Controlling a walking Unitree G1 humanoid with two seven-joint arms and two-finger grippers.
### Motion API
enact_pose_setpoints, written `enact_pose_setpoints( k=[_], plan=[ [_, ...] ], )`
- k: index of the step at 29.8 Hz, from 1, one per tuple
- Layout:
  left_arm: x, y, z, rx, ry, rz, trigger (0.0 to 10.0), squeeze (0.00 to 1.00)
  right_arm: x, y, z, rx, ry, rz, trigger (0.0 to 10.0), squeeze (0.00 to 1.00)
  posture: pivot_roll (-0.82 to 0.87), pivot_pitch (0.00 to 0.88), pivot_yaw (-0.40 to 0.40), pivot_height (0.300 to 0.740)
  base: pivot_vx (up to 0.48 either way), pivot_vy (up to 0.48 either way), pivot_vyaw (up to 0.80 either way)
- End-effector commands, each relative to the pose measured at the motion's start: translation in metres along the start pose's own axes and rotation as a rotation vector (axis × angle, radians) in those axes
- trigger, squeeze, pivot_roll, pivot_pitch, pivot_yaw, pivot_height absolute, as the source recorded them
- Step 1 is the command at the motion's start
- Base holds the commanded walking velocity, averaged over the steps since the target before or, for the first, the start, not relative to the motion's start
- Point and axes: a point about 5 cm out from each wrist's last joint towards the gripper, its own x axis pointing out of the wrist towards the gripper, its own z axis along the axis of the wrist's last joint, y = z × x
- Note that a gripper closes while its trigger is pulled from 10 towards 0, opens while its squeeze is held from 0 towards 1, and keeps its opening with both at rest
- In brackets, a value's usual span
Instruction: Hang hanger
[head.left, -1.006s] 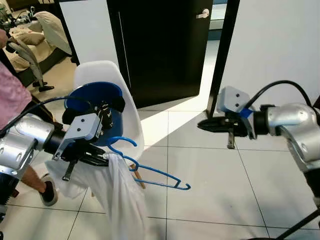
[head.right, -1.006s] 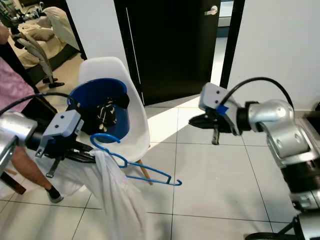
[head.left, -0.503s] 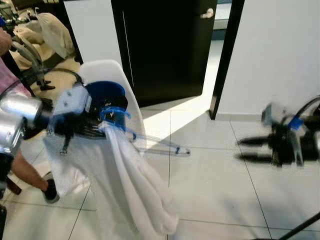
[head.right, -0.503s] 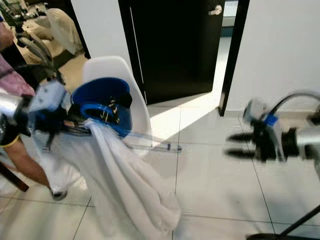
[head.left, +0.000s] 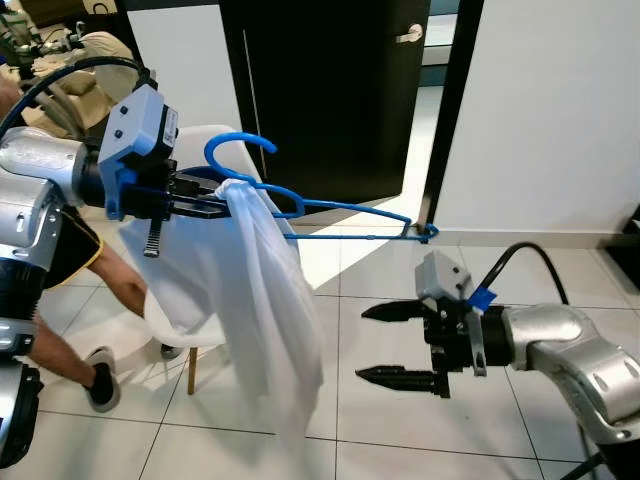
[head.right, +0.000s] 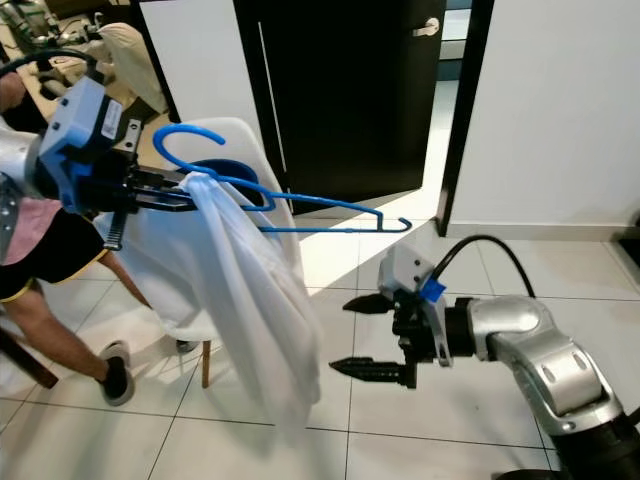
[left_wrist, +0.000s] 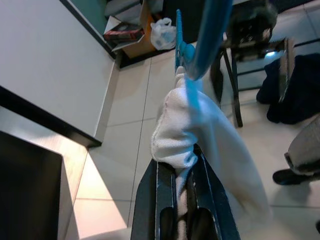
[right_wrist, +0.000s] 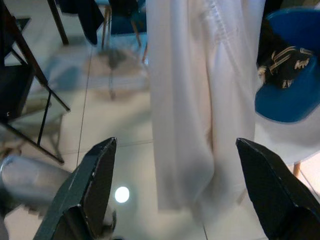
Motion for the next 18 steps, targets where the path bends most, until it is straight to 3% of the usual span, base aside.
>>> enact_pose_setpoints(
  k=[1,9,13,16,18],
  plan=[
    [0.000,0.004,0.002,-0.001,-0.016,0.028,10.0,0.00,0.003,-0.003,0.004,0.022,-0.031,-0.013,10.0,0.00,-0.09,0.000,0.059,0.740,0.000,0.000,0.00],
    [0.007,-0.009,-0.015,-0.052,-0.005,0.042,10.0,0.00,0.003,0.002,0.011,0.040,-0.107,-0.018,10.0,0.00,-0.10,0.000,0.054,0.740,0.000,0.000,-0.72],
    [0.009,-0.005,-0.007,-0.058,-0.062,0.060,10.0,0.00,0.012,0.002,0.026,0.069,-0.247,-0.072,10.0,0.00,-0.09,0.000,0.049,0.740,0.000,0.000,0.00],
    [0.010,-0.004,-0.005,-0.057,-0.068,0.060,10.0,0.00,0.014,0.003,0.028,0.073,-0.265,-0.071,10.0,0.00,-0.09,0.000,0.049,0.740,0.000,0.000,0.00],
    [0.010,-0.002,-0.001,-0.052,-0.076,0.051,10.0,0.00,0.019,0.004,0.040,0.101,-0.373,-0.061,10.0,0.00,-0.09,0.000,0.051,0.740,0.000,0.000,0.00]
  ],
)
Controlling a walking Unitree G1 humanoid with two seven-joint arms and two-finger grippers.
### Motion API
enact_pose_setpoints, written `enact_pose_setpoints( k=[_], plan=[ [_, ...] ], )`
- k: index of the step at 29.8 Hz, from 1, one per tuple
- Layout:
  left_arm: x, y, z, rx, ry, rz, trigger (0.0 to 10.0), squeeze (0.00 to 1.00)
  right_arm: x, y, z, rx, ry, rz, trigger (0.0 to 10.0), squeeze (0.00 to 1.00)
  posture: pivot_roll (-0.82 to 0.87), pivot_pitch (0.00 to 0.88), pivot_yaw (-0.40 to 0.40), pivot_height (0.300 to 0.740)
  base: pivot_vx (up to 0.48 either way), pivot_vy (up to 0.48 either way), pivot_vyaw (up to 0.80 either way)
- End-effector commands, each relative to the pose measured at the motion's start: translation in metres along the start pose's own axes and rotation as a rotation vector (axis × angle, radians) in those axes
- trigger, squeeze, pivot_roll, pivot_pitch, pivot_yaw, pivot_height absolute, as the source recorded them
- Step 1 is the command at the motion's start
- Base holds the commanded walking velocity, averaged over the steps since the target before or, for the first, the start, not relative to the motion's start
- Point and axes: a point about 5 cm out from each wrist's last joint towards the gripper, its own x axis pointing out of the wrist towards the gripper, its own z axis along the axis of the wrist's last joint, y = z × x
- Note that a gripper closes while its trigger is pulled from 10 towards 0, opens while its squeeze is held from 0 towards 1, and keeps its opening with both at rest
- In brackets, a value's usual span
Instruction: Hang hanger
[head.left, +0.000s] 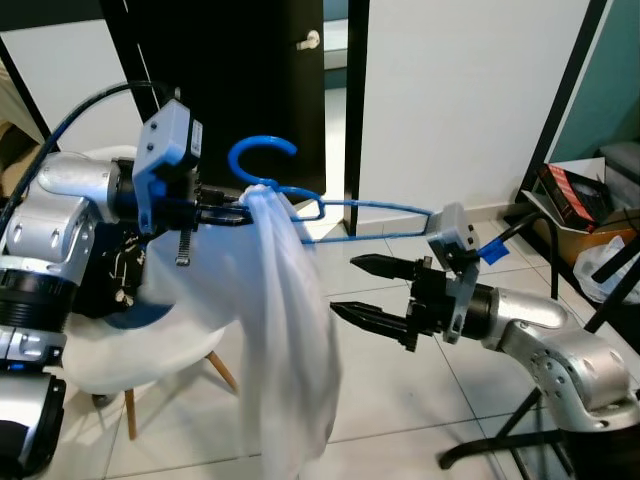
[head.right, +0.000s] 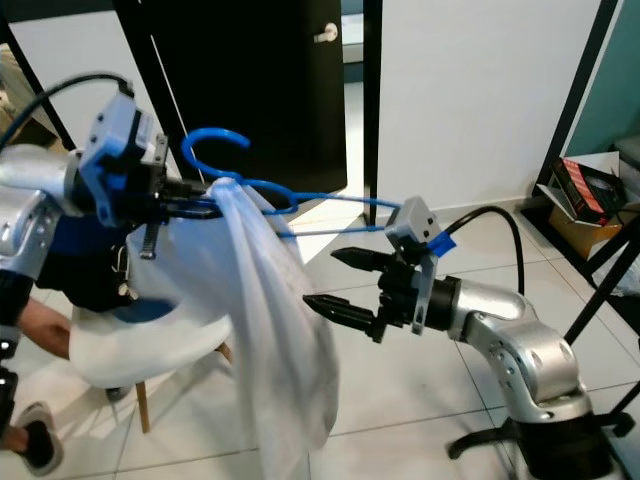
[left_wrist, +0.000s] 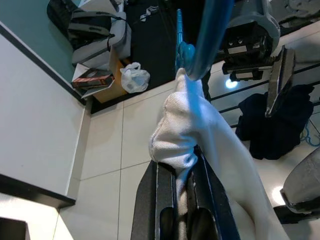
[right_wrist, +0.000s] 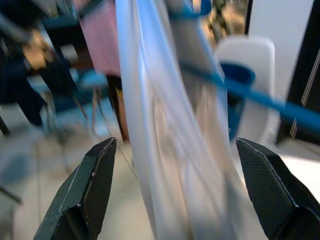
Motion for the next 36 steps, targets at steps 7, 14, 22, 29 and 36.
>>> enact_pose_setpoints(
  k=[7,14,22,29,36],
  plan=[
    [-0.005,0.009,0.017,0.040,-0.026,0.009,10.0,0.00,0.021,-0.002,0.036,0.025,-0.257,-0.089,10.0,0.00,-0.09,0.000,0.060,0.740,0.000,0.000,0.00],
    [-0.001,0.008,0.023,0.048,-0.051,0.003,10.0,0.00,0.029,0.002,0.037,-0.005,-0.224,-0.085,10.0,0.00,-0.09,0.000,0.054,0.740,0.000,0.000,0.00],
    [0.004,0.007,0.025,0.053,-0.068,-0.006,10.0,0.00,0.041,0.010,0.029,-0.010,-0.167,-0.032,10.0,0.00,-0.09,0.000,0.054,0.740,0.000,0.000,0.00],
    [0.004,0.008,0.026,0.058,-0.066,-0.007,10.0,0.00,0.044,0.020,0.028,0.000,-0.160,0.055,10.0,0.00,-0.09,0.000,0.053,0.740,0.000,0.000,0.00],
    [0.003,0.008,0.026,0.059,-0.063,-0.011,10.0,0.00,0.041,0.027,0.029,0.009,-0.170,0.122,10.0,0.00,-0.09,0.000,0.054,0.740,0.000,0.000,0.00]
  ],
)
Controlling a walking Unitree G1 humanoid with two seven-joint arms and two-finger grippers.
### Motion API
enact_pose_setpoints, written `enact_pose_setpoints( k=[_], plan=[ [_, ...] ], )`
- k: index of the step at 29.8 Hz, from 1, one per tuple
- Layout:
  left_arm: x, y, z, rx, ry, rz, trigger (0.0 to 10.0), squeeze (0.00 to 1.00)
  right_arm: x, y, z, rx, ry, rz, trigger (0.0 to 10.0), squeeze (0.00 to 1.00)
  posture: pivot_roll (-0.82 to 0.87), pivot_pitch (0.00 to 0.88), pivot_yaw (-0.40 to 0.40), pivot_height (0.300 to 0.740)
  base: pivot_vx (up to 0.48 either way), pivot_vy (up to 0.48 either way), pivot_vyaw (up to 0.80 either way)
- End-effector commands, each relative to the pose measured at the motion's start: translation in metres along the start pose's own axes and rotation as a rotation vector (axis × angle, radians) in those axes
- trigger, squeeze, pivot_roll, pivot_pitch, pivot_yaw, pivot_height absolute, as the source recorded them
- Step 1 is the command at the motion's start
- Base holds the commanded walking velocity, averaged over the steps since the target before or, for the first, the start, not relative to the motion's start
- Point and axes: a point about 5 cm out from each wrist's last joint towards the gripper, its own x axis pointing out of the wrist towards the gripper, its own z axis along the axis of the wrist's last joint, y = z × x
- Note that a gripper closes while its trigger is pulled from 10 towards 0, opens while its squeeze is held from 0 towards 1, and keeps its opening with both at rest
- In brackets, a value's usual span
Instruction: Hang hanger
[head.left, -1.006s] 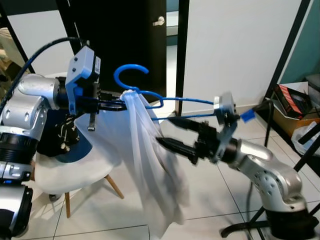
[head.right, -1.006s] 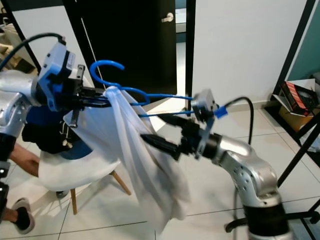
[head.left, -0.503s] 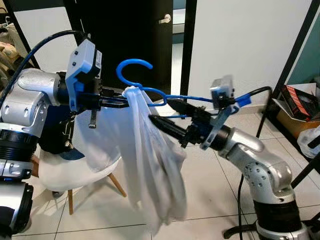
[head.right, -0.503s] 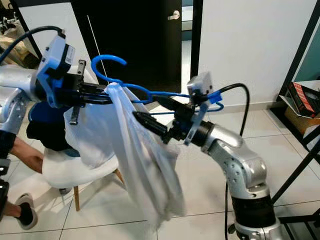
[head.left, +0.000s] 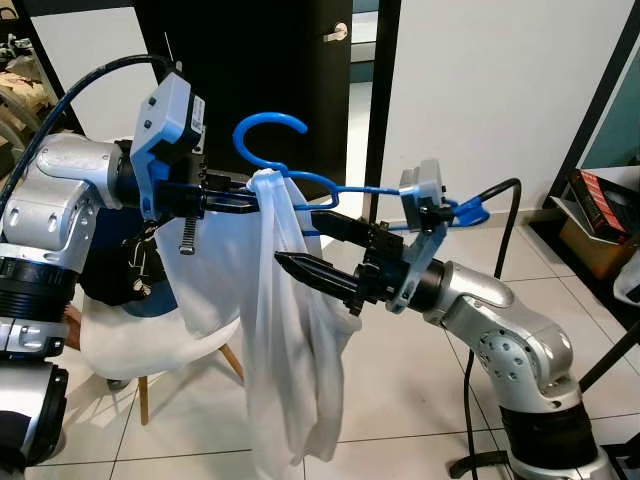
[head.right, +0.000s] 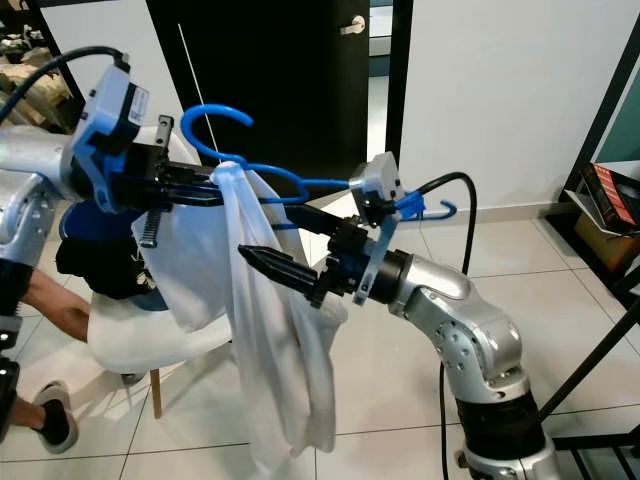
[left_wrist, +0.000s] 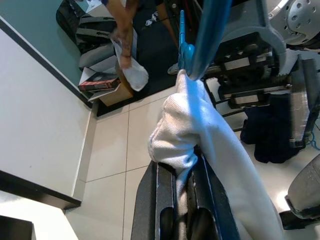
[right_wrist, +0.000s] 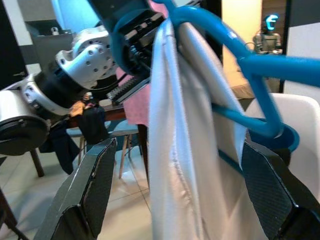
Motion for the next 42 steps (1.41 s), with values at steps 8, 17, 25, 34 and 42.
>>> enact_pose_setpoints(
  k=[8,17,25,34,42],
  plan=[
    [-0.001,0.004,0.008,0.025,-0.025,0.009,10.0,0.00,0.001,0.015,-0.009,-0.011,0.069,0.102,0.0,0.00,-0.09,0.000,0.058,0.740,0.000,0.000,0.00],
    [-0.001,0.007,0.013,0.041,-0.038,0.024,10.0,0.00,-0.001,0.024,-0.027,-0.035,0.199,0.171,0.4,0.00,-0.08,0.000,0.056,0.740,0.000,0.000,0.00],
    [0.000,0.013,0.018,0.064,-0.049,0.049,10.0,0.00,-0.006,0.025,-0.042,-0.075,0.331,0.211,3.9,0.00,-0.08,0.000,0.054,0.740,0.000,0.000,0.00],
    [-0.009,0.020,0.026,0.088,-0.045,0.067,10.0,0.00,-0.028,0.018,-0.064,-0.145,0.543,0.207,3.9,0.00,-0.08,0.000,0.051,0.740,0.000,0.000,0.00],
    [-0.015,0.024,0.032,0.100,-0.040,0.079,10.0,0.00,-0.054,0.010,-0.081,-0.197,0.738,0.187,3.6,0.00,-0.08,0.000,0.057,0.740,0.000,0.000,0.00]
  ],
)
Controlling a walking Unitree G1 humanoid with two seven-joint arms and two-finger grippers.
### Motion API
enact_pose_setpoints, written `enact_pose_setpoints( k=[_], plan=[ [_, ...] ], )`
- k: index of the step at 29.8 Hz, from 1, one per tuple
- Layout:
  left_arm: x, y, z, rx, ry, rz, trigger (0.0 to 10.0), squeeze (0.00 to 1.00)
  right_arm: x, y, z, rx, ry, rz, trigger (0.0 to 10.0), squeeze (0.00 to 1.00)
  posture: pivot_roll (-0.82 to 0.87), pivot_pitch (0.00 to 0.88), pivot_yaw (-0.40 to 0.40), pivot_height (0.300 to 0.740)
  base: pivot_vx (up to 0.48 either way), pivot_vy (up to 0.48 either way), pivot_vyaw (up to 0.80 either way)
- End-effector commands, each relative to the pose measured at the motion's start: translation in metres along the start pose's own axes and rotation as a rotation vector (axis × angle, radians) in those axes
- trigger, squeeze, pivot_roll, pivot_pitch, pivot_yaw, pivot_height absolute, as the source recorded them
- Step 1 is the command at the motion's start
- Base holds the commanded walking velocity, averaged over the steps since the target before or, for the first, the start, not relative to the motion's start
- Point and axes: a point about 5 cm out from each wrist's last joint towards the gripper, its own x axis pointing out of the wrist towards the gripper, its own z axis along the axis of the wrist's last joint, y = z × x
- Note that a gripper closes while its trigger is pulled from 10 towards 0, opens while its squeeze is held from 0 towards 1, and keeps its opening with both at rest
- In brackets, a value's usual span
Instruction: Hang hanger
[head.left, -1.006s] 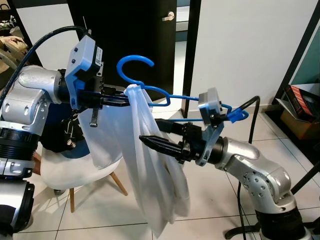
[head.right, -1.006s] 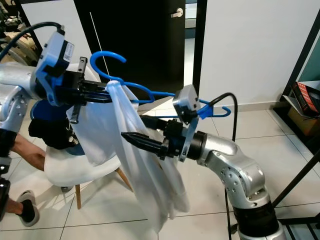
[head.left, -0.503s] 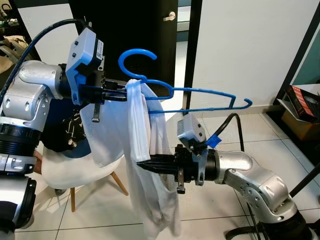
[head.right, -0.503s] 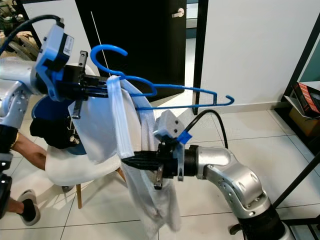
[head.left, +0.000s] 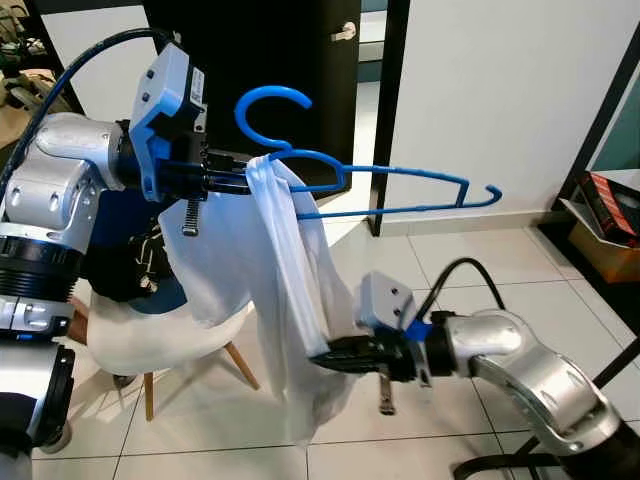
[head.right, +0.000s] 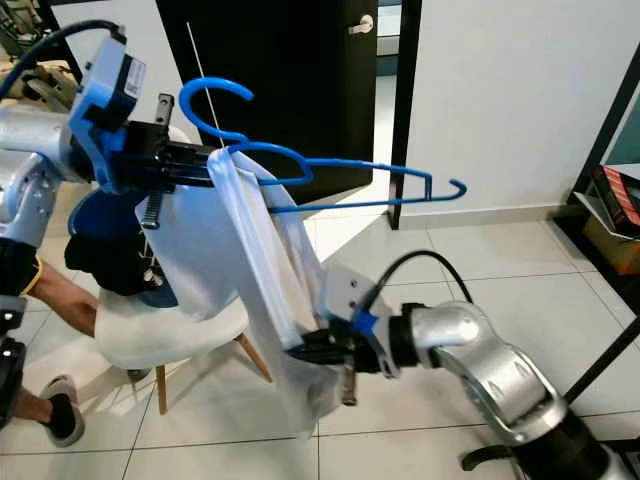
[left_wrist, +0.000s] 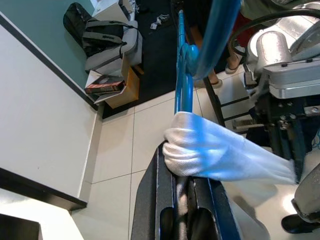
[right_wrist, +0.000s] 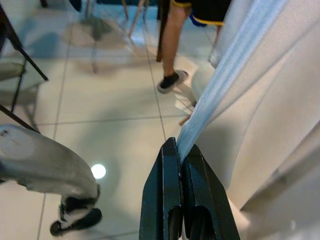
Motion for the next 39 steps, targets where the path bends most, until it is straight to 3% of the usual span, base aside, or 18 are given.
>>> enact_pose_setpoints(
  k=[1,9,10,13,14,16,17,19,20,25,26,27,34,35,37,38,39],
  plan=[
    [-0.016,0.012,0.023,0.086,-0.021,0.068,10.0,0.00,0.003,0.008,-0.023,0.048,0.115,0.051,3.6,0.00,-0.08,0.000,0.056,0.740,0.000,0.000,0.00],
    [-0.016,0.013,0.026,0.091,-0.032,0.062,10.0,0.00,-0.002,0.002,-0.031,0.014,0.168,0.016,3.8,0.00,-0.08,0.000,0.060,0.740,0.000,0.000,0.00],
    [-0.015,0.013,0.027,0.092,-0.036,0.059,10.0,0.00,-0.001,0.000,-0.031,0.008,0.165,-0.002,3.2,0.00,-0.08,0.000,0.061,0.740,0.000,0.000,0.00],
    [-0.015,0.013,0.028,0.092,-0.038,0.056,10.0,0.00,-0.001,-0.002,-0.031,0.004,0.163,-0.014,2.6,0.00,-0.08,0.000,0.061,0.740,0.000,0.000,0.00],
    [-0.015,0.013,0.028,0.092,-0.041,0.051,10.0,0.00,0.000,-0.004,-0.030,-0.006,0.154,-0.030,0.0,0.00,-0.08,0.000,0.061,0.740,0.000,0.000,0.00],
    [-0.014,0.012,0.029,0.092,-0.045,0.043,10.0,0.00,0.001,-0.008,-0.029,-0.016,0.148,-0.053,0.2,0.00,-0.07,0.000,0.060,0.740,0.000,0.000,0.00],
    [-0.014,0.012,0.030,0.091,-0.048,0.037,10.0,0.00,0.001,-0.010,-0.028,-0.023,0.145,-0.070,6.9,0.00,-0.07,0.000,0.060,0.740,0.000,0.000,0.00],
    [-0.013,0.011,0.031,0.090,-0.051,0.029,10.0,0.00,0.002,-0.013,-0.029,-0.030,0.146,-0.084,6.9,0.00,-0.07,0.000,0.060,0.740,0.000,0.000,0.00],
    [-0.013,0.010,0.032,0.088,-0.053,0.018,10.0,0.00,0.002,-0.014,-0.029,-0.036,0.149,-0.094,9.9,0.00,-0.07,0.000,0.060,0.740,0.000,0.000,0.00],
    [-0.013,0.008,0.033,0.086,-0.057,0.001,10.0,0.00,0.002,-0.019,-0.028,-0.044,0.144,-0.126,10.0,0.00,-0.07,0.000,0.059,0.740,0.000,0.000,0.00],
    [-0.010,0.007,0.034,0.088,-0.065,-0.011,10.0,0.00,0.004,-0.025,-0.026,-0.010,0.105,-0.164,10.0,0.31,-0.07,0.000,0.053,0.740,0.000,0.000,0.00],
    [-0.010,0.006,0.035,0.089,-0.070,-0.013,10.0,0.00,0.004,-0.024,-0.025,0.006,0.093,-0.147,10.0,1.00,-0.07,0.000,0.053,0.740,0.000,0.000,0.00],
    [-0.010,0.006,0.038,0.094,-0.085,-0.013,10.0,0.00,0.007,-0.023,-0.029,-0.034,0.141,-0.154,10.0,1.00,-0.07,0.000,0.054,0.740,0.000,0.000,0.00],
    [-0.010,0.006,0.040,0.097,-0.087,-0.013,10.0,0.00,0.008,-0.023,-0.032,-0.033,0.165,-0.149,10.0,0.60,-0.07,0.000,0.055,0.740,0.000,0.000,0.00],
    [-0.010,0.007,0.041,0.099,-0.089,-0.013,10.0,0.00,0.008,-0.023,-0.035,-0.032,0.180,-0.146,10.0,0.60,-0.07,0.000,0.055,0.740,0.000,0.000,0.00],
    [-0.010,0.007,0.043,0.104,-0.093,-0.014,10.0,0.00,0.007,-0.022,-0.035,-0.028,0.177,-0.140,10.0,0.00,-0.07,0.000,0.053,0.740,0.000,0.000,0.00],
    [-0.010,0.007,0.043,0.104,-0.093,-0.014,10.0,0.00,0.007,-0.022,-0.035,-0.028,0.177,-0.140,10.0,0.00,-0.07,0.000,0.053,0.740,0.000,0.000,0.00]
  ],
)
